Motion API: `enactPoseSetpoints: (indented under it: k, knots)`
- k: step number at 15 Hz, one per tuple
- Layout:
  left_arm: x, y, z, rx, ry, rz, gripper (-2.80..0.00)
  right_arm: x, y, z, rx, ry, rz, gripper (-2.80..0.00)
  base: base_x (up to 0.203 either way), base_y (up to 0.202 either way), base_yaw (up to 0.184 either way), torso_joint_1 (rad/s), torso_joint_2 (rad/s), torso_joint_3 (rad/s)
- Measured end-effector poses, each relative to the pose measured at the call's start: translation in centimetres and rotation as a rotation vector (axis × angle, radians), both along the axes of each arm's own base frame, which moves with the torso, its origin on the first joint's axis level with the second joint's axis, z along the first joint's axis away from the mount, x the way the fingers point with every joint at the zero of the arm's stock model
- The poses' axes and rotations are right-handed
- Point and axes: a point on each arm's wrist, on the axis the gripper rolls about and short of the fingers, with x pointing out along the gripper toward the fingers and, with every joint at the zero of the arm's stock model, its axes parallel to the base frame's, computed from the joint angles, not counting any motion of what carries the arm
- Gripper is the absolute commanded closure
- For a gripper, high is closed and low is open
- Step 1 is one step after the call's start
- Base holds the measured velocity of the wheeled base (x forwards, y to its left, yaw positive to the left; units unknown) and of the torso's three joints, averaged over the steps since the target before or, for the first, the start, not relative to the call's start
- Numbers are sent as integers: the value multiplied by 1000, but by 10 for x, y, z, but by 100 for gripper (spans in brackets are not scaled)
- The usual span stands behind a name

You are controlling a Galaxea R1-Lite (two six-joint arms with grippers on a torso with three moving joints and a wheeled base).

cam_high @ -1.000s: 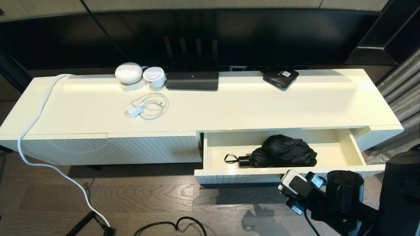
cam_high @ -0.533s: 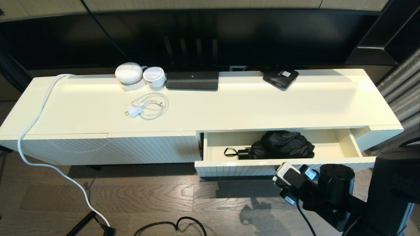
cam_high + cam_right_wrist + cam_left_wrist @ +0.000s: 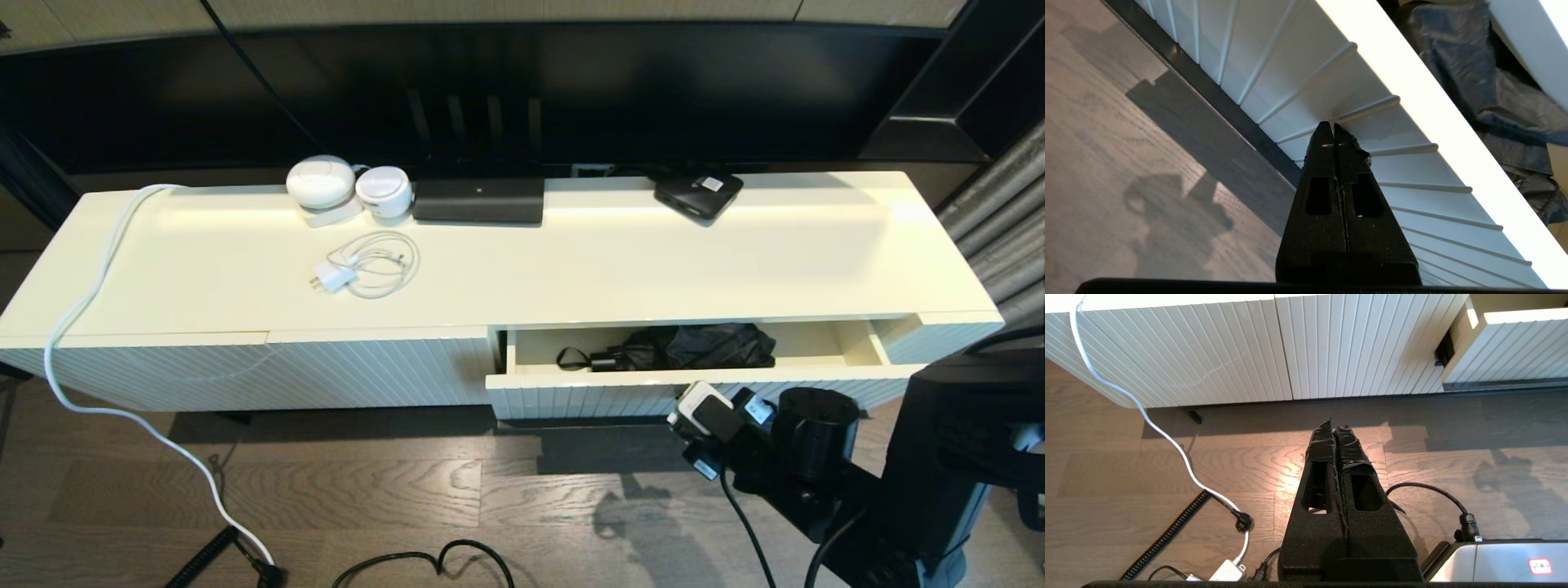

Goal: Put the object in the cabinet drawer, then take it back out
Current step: Close the drawer

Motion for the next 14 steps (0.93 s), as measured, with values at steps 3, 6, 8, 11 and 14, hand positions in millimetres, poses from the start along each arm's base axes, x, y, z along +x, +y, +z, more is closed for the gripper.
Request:
enactPoseSetpoints:
  k: [3, 6, 8, 11, 14]
  knots:
    - [0, 0, 0, 0, 0, 0, 0, 9, -1, 3, 10, -29, -12, 0, 0, 0, 0, 0, 0, 0]
    - [0, 0, 0, 0, 0, 0, 0, 16, -3, 6, 9, -52, -23, 0, 0, 0, 0, 0, 0, 0]
    - [0, 0, 0, 0, 0, -1, 0, 22, -3, 7, 11, -73, -30, 0, 0, 0, 0, 0, 0, 0]
    - [0, 0, 0, 0, 0, -1, 0, 32, -3, 6, 12, -94, -39, 0, 0, 0, 0, 0, 0, 0]
    - [0, 0, 0, 0, 0, 0, 0, 39, -3, 5, 16, -107, -46, 0, 0, 0, 0, 0, 0, 0]
